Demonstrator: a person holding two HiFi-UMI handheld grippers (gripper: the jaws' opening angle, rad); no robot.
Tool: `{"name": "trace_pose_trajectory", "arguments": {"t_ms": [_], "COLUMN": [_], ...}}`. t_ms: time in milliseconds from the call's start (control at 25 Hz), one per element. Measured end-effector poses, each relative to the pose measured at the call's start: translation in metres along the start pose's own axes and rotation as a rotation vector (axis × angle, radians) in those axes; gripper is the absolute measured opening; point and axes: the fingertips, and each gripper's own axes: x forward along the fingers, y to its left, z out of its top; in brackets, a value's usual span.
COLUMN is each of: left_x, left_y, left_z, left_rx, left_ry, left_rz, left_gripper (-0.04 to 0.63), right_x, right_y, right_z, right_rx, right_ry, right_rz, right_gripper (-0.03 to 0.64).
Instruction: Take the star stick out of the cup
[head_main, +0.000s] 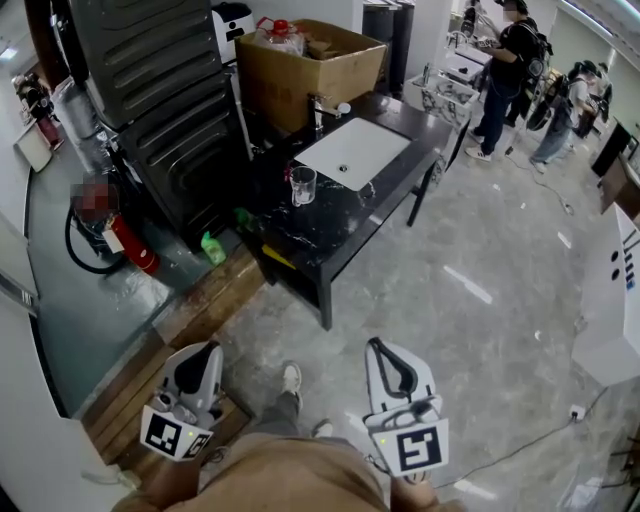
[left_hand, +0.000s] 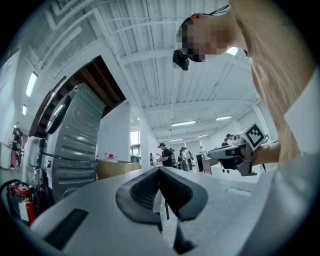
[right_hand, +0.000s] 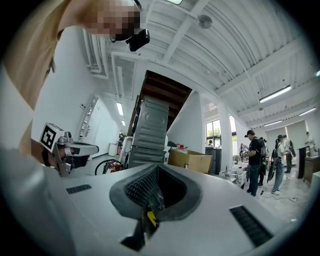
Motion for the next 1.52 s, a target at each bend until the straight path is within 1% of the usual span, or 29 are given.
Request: {"name": "trace_pose_trajectory", "arguments": {"t_ms": [240,480,680,840,1040,1360,1520], "left_x": [0.028,0.069,0.099,0.121,0.142,0.172,0.185], "left_y": [0.031,0.064,0.097,0.121,0.154,0.208,0.227], "left_z": [-0.017,-0.033,-0.042,-0.047,-0.050,-0.069,-0.074], "left_rx": [-0.024,-0.028,-0.040,-0.045,-0.065,-0.092,-0.104], "left_ry": [-0.002,0.013,0.022,0.024,0.006,-0.002,-0.007], "left_rz": [-0.001,-0.024,-0.016,-0.029,-0.038,-0.084,-0.098], "left_gripper": [0.001,0.001,0.000,0.000,0.000,0.000,0.000], "right_x": [0.039,0.083,0.127,0.161,0.199,0.261,0.284], "right_y": [-0.009,-0.027,-0.038,-0.045,-0.045,-0.037,-0.037], "right_z": [-0.009,-0.020,-0.023,-0.023,-0.020,-0.024,-0.023], "right_rx": [0.006,0.015,0.012,0.009,-0.004,-0.017,-0.027], "right_ry": [0.012,0.033,0.041,0.051,0.053,0.081,0.089], "right_rz": [-0.011,-0.036,-0.028,-0.032,-0.035,-0.057,-0.063], "right_gripper": [0.003,0.005,0.005,0.005,0.005,0.005,0.005]}}
